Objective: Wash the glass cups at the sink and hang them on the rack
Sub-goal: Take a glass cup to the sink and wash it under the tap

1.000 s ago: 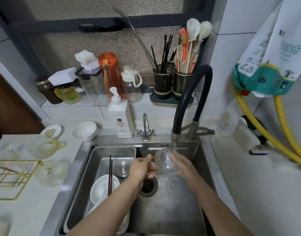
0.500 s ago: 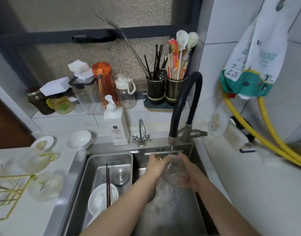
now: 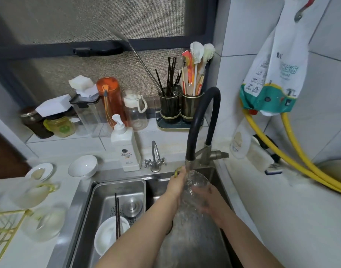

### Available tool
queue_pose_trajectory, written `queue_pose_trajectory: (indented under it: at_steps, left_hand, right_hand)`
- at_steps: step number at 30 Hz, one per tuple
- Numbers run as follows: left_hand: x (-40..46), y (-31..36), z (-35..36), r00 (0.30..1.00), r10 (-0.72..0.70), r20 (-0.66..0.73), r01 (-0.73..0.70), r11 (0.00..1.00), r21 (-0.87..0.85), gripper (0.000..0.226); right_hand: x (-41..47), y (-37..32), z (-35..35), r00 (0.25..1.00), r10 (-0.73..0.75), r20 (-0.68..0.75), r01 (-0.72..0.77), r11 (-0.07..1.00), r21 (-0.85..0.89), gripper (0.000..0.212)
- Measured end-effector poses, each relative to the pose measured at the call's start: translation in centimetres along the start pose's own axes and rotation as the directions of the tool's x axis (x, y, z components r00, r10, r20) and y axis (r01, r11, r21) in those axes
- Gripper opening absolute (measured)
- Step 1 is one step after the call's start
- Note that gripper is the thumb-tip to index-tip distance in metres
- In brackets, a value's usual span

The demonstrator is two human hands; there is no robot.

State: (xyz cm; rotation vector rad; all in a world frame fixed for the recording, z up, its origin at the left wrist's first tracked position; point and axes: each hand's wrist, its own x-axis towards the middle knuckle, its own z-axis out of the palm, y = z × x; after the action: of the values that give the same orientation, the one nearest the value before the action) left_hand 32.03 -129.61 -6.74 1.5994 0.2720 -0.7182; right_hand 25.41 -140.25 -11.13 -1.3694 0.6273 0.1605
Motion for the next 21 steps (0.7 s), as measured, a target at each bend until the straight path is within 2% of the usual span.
queue_pose_trajectory:
  at_steps: [3,4,6,8,10,12,15,18,21]
  left_hand:
    - [-1.4,-0.5,-1.8,0.998,-0.067,0.011,0.068,0.982,-0.179,0.054]
    - [-1.6,-0.7,-2.2,0.996,-0.092,-0.007,0.088,0.970,-0.227,0.057]
    - [-1.2,-1.4,-3.7,0.990,-0.133,-0.055,0.112,0.953,-0.281,0.053]
    - [-0.5,-2.3,-4.6,0.987,-0.149,-0.065,0.125,0.952,-0.280,0.039]
    - [0.0,-3.2,-5.3,0.987,-0.152,-0.049,0.135,0.956,-0.259,0.030]
    - [0.3,-4.1,-6.0,0.995,-0.096,0.005,0.094,0.964,-0.248,0.031]
    - [-0.2,-4.8,-6.1,0.996,0.025,0.088,-0.003,0.970,-0.242,0.028]
    - [-0.8,-5.2,-5.6,0.986,0.080,0.146,-0.043,0.969,-0.243,0.028]
    - [-0.9,-5.1,-4.7,0.975,0.100,0.198,-0.078,0.990,-0.115,0.035]
  right_hand:
    - [-0.1,0.0,0.9,0.997,-0.073,-0.039,0.067,0.987,-0.149,0.093]
    - [-0.4,-0.1,0.9,0.994,-0.107,-0.026,0.101,0.979,-0.177,0.095]
    - [-1.3,-0.3,1.8,0.985,-0.166,0.057,0.175,0.954,-0.242,0.082]
    - [-2.0,-0.5,2.1,0.965,-0.223,0.138,0.255,0.917,-0.307,0.068]
    - [-2.3,-0.5,2.1,0.945,-0.265,0.190,0.317,0.881,-0.351,0.081]
    - [-2.1,-0.4,1.9,0.932,-0.287,0.223,0.351,0.868,-0.352,0.099]
    - [-2.4,-0.7,1.1,0.909,-0.313,0.277,0.397,0.852,-0.341,0.097]
    - [-2.8,-0.2,0.4,0.912,-0.325,0.250,0.393,0.867,-0.306,0.096]
    - [-3.4,1.0,-0.6,0.932,-0.326,0.157,0.359,0.888,-0.288,0.083]
